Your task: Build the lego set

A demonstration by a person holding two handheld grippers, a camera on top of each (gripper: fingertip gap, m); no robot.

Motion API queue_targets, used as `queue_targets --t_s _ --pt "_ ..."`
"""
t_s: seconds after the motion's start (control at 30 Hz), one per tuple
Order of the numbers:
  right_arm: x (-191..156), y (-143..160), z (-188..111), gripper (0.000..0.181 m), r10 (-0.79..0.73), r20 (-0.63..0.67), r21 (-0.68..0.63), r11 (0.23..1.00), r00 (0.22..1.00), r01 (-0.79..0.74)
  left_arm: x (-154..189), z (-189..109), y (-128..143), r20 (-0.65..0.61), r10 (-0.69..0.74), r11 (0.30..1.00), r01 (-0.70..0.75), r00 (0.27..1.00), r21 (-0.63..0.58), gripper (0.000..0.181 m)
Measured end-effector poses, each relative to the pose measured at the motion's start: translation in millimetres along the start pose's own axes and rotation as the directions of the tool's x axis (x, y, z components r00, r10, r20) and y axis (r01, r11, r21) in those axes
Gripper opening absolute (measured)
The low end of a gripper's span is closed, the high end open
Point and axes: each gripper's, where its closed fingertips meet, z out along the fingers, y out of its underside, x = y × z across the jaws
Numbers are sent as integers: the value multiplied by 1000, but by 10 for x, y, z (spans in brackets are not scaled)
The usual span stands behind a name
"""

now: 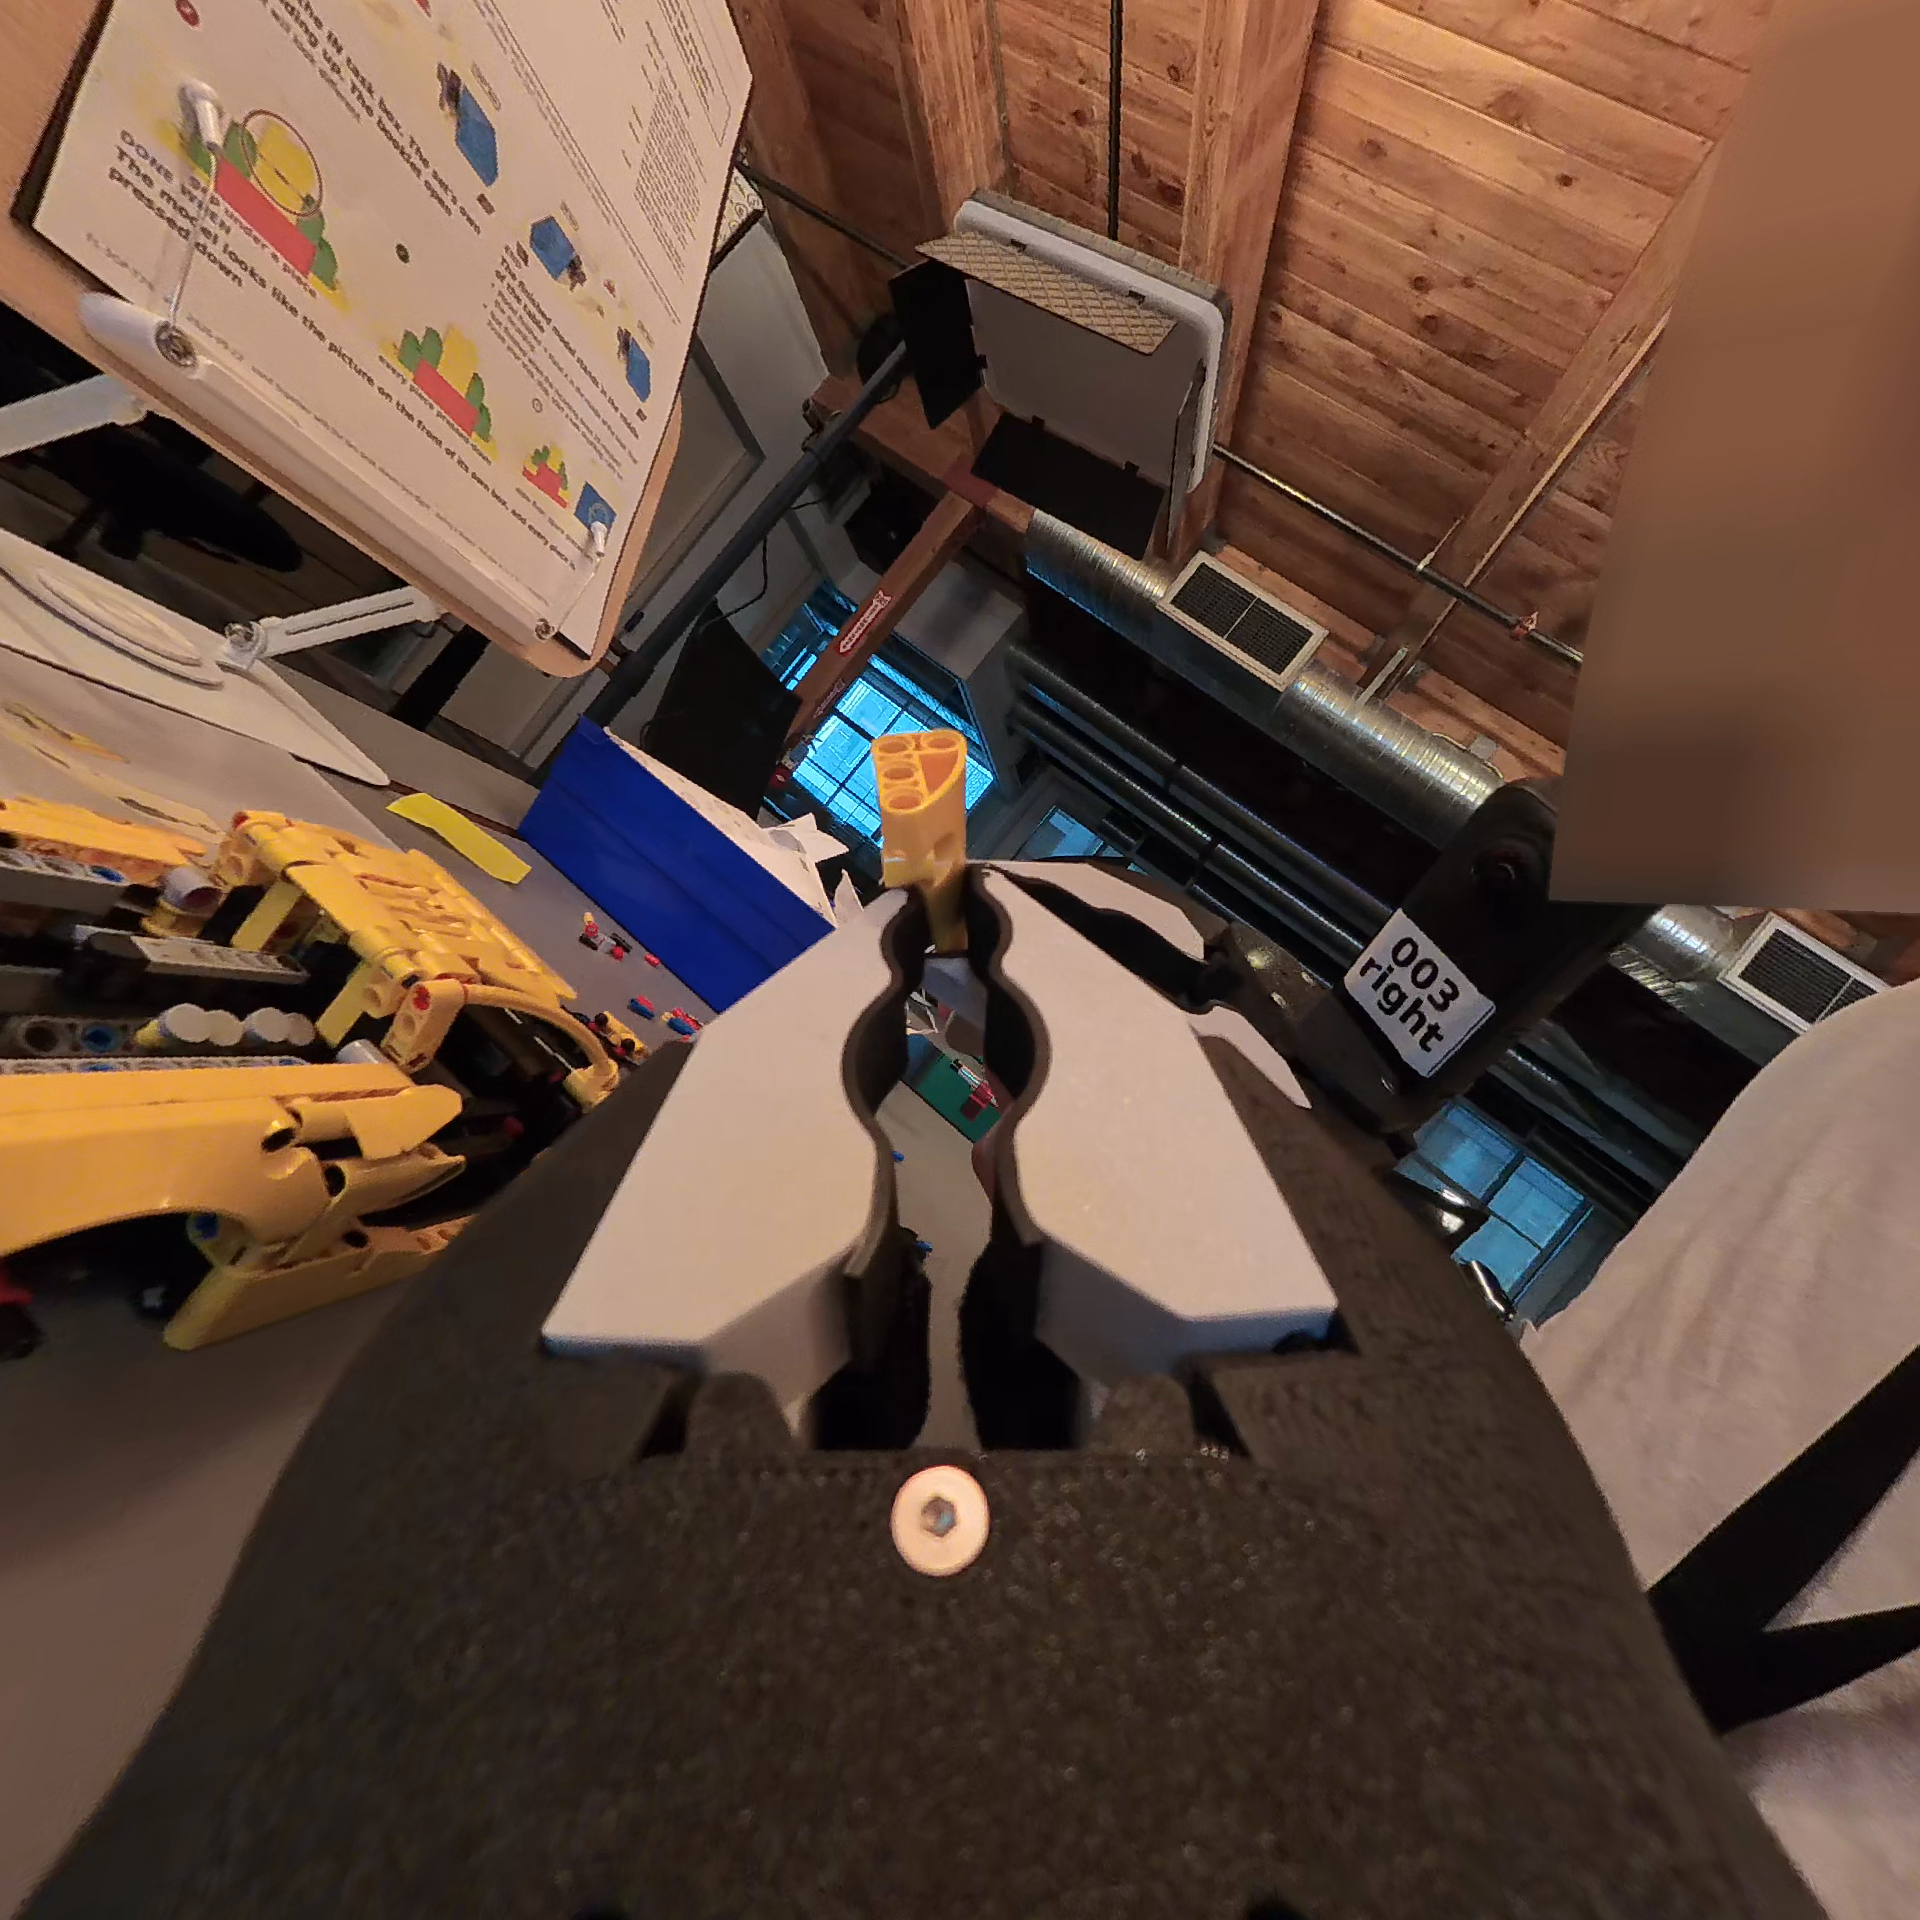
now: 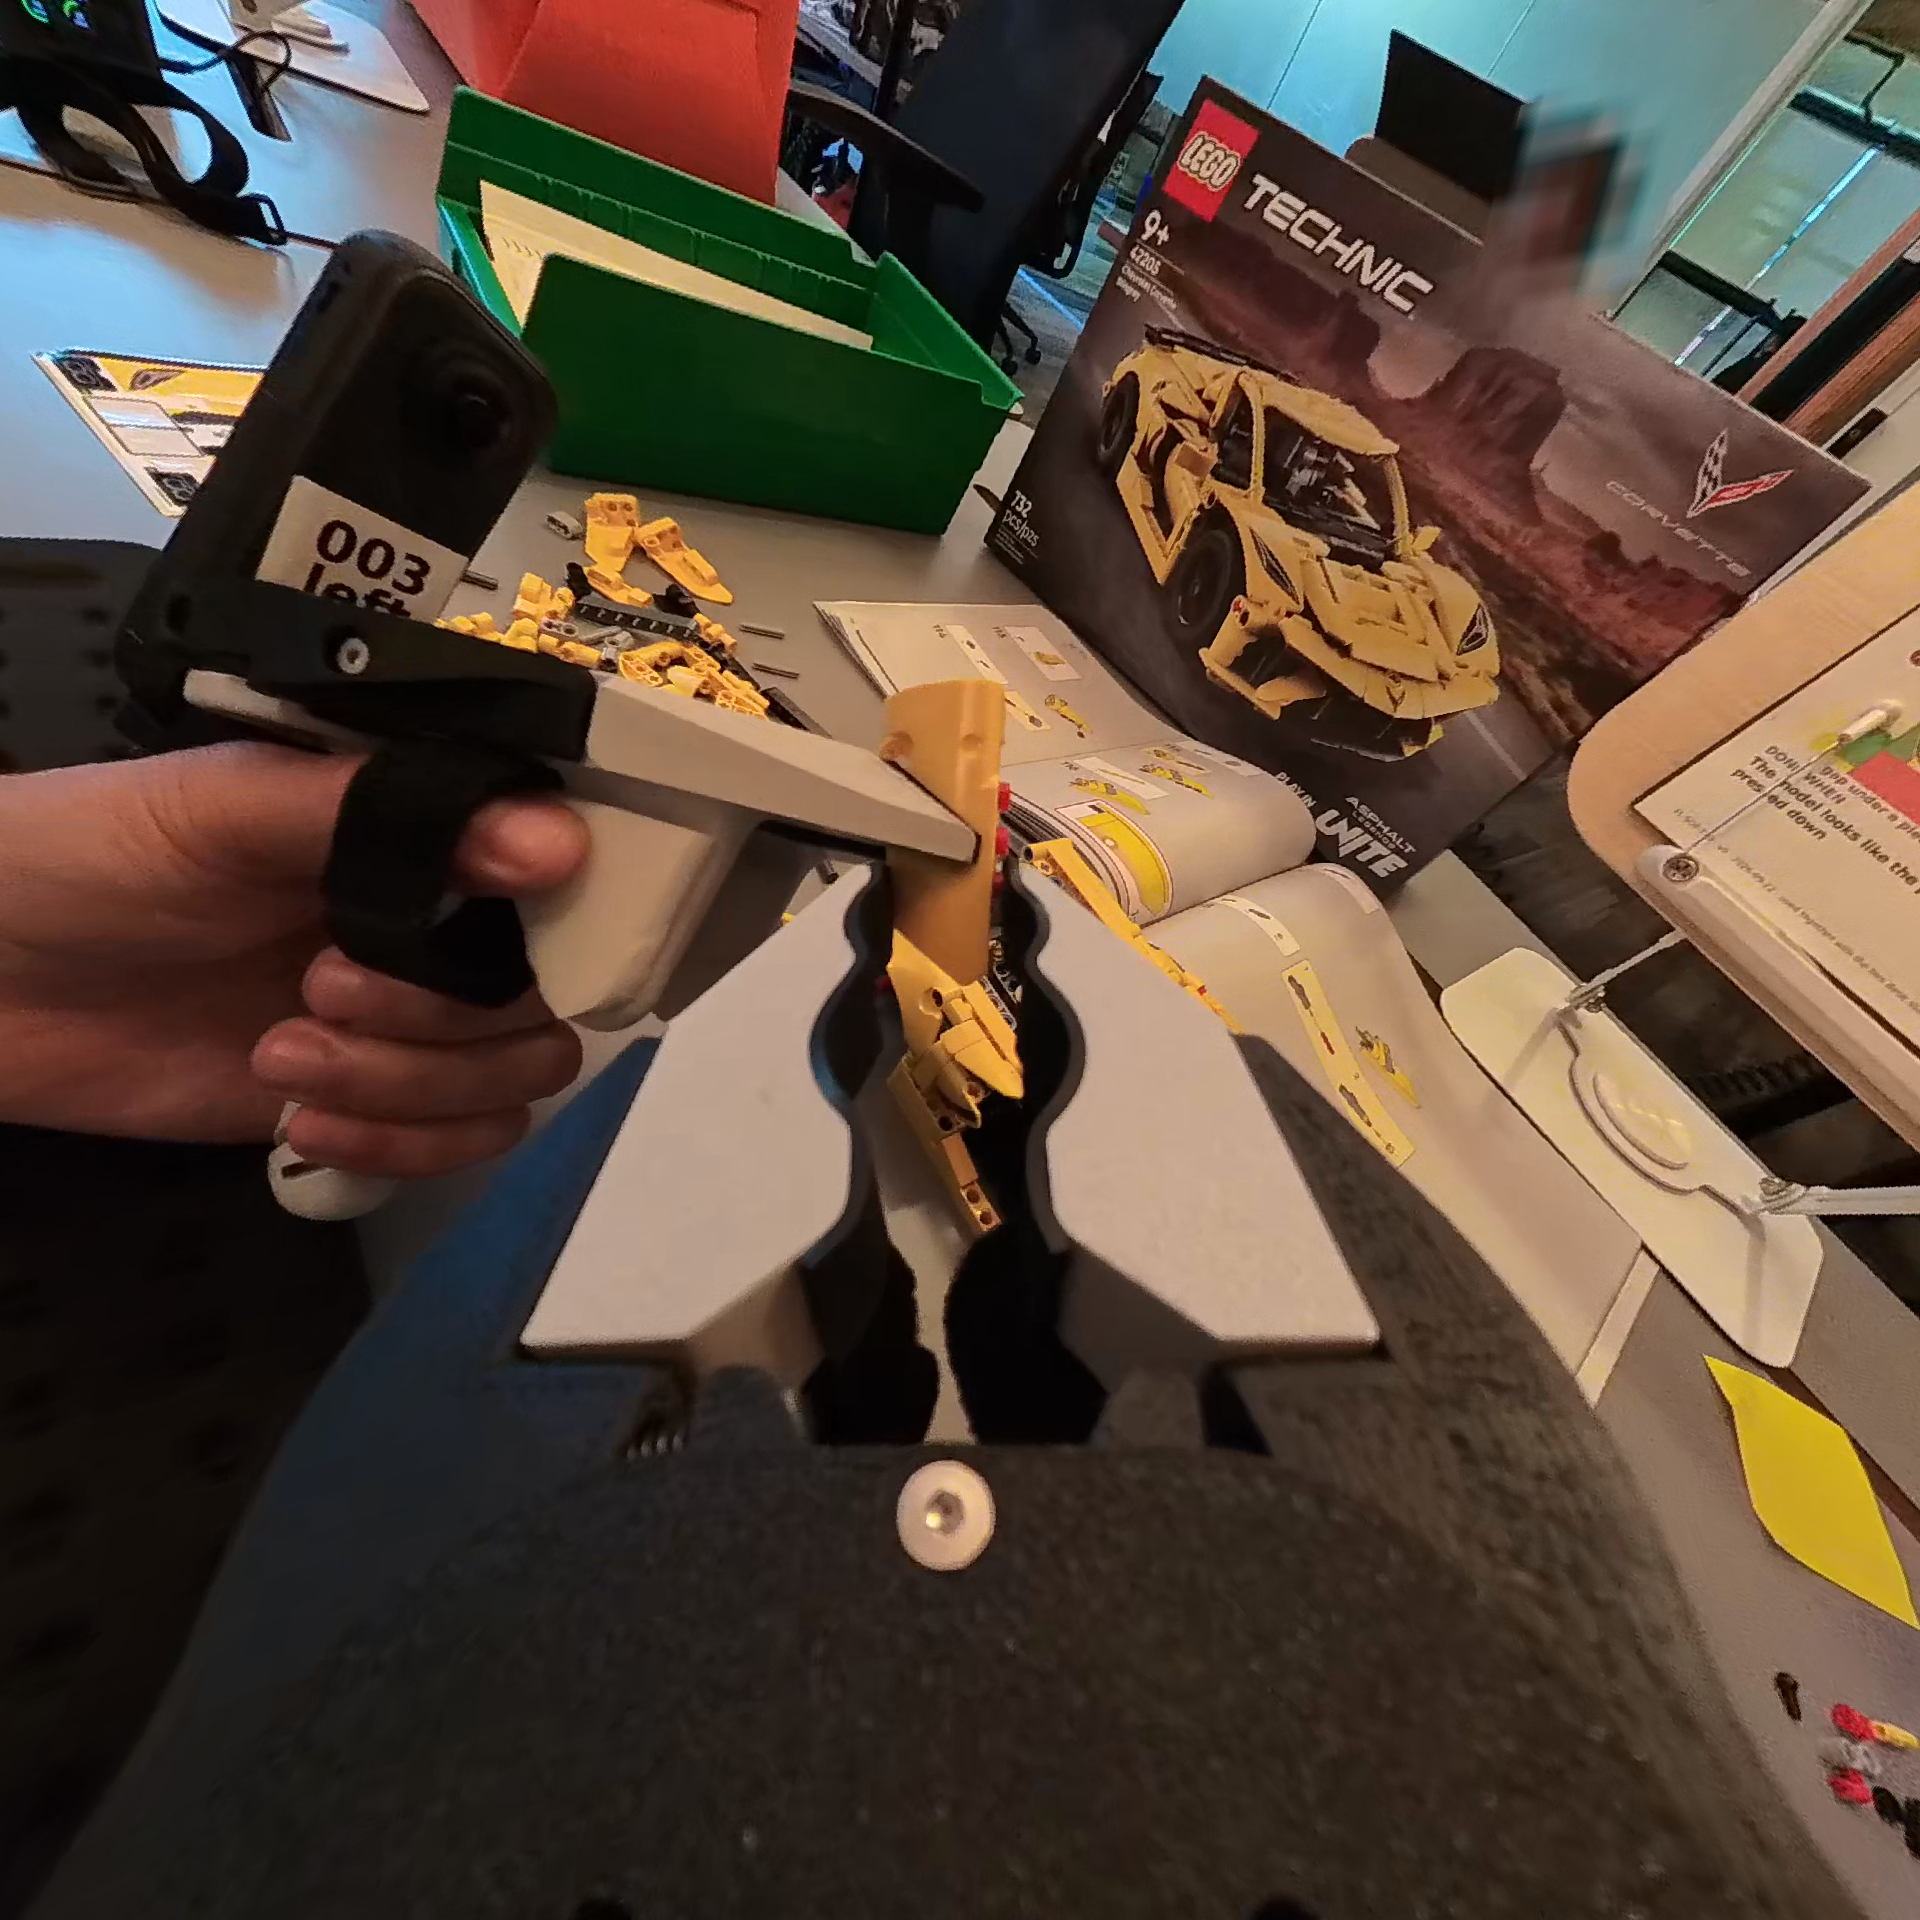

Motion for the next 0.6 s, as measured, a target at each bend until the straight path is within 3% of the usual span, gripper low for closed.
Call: queue_targets --t_s 0.13,0.2,0.3,0.4,0.5,0.6 --pt "-7 9 19 20 65 29 -2 998 997 -65 -25 -3 -2 7 -1 1000 1 1000 -9 7" --pt "-22 -47 -45 30 93 52 58 994 994 -96 -31 -18 -51 16 37 999 -37 999 -2 7" --pt "76 19 -117 45 223 104 74 970 969 -231 -93 -80 -190 36 70 998 -70 997 2 6" --pt "280 169 -144 42 375 127 105 916 919 -388 -194 -161 -370 83 172 985 -169 982 -32 7" --pt "397 322 -129 34 496 171 148 841 851 -520 -349 -297 -711 161 431 902 -420 888 -99 7" --pt "436 411 -116 33 591 220 139 768 776 -625 -625 -513 -1079 274 627 778 -605 729 -170 6"
